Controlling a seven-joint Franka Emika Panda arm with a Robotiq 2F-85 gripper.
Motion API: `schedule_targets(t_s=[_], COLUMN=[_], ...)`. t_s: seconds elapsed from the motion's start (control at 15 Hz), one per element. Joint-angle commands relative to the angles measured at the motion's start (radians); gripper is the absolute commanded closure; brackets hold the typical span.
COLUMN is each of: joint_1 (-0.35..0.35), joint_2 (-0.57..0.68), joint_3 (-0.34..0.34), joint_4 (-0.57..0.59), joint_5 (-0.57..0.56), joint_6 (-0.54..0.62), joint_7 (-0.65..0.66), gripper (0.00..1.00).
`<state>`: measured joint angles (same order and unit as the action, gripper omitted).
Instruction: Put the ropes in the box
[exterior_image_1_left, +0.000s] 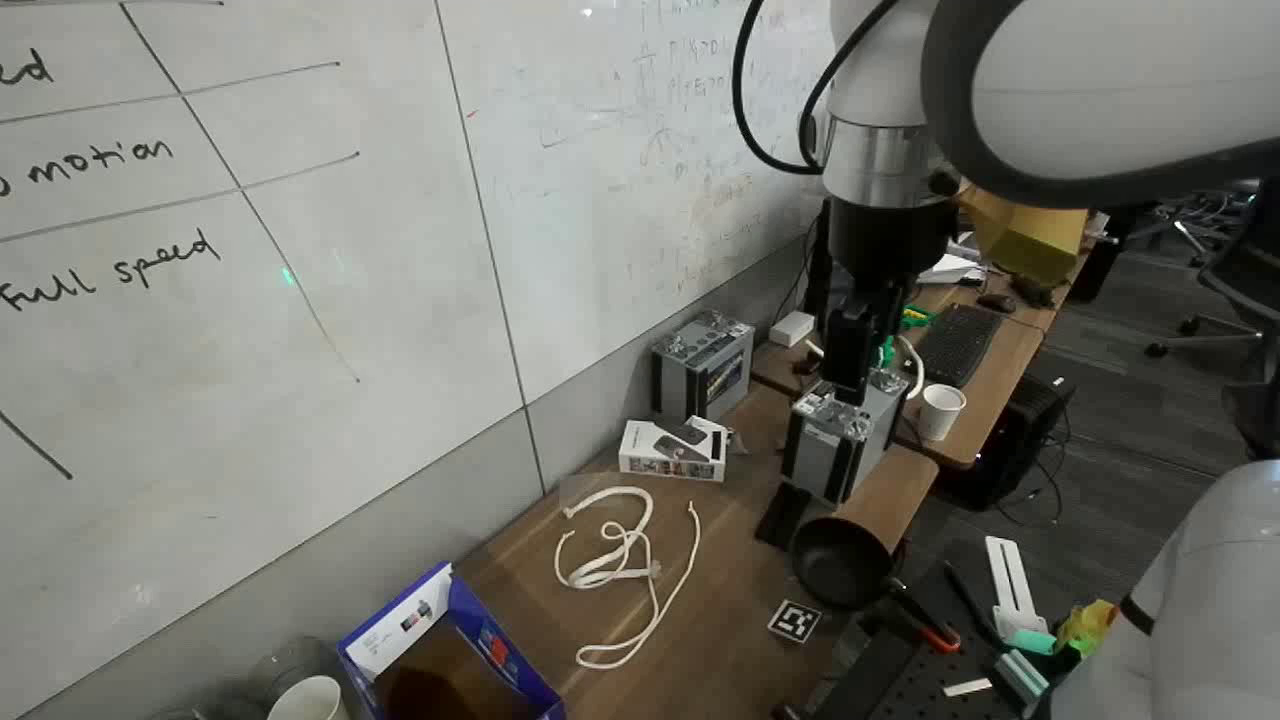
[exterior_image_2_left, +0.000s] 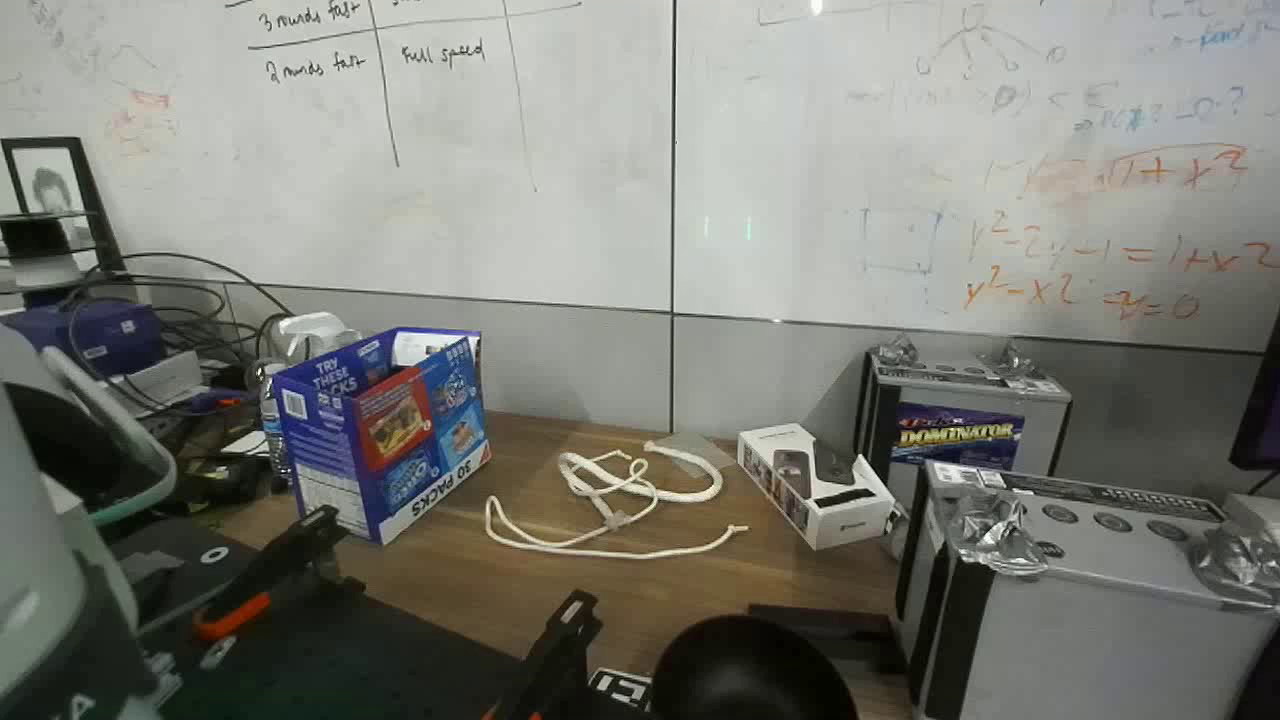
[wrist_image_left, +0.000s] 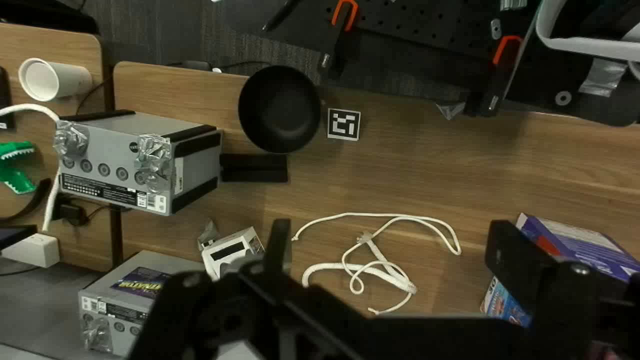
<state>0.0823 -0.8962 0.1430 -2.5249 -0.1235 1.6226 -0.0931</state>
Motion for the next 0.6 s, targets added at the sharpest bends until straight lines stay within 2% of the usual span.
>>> schedule_targets(t_s=[0.0, 0.33, 0.53], joint_1=[0.022, 0.022, 0.021], joint_2=[0.004, -0.001, 0.038], joint_3=[-0.015, -0.014, -0.037], joint_4=[0.008, 0.017, -0.024], joint_5=[-0.012, -0.012, -0.005], joint_6=[-0.004, -0.004, 0.089], joint_7=[0.014, 0.014, 0.011], gripper=[0.0, 0.0, 0.0])
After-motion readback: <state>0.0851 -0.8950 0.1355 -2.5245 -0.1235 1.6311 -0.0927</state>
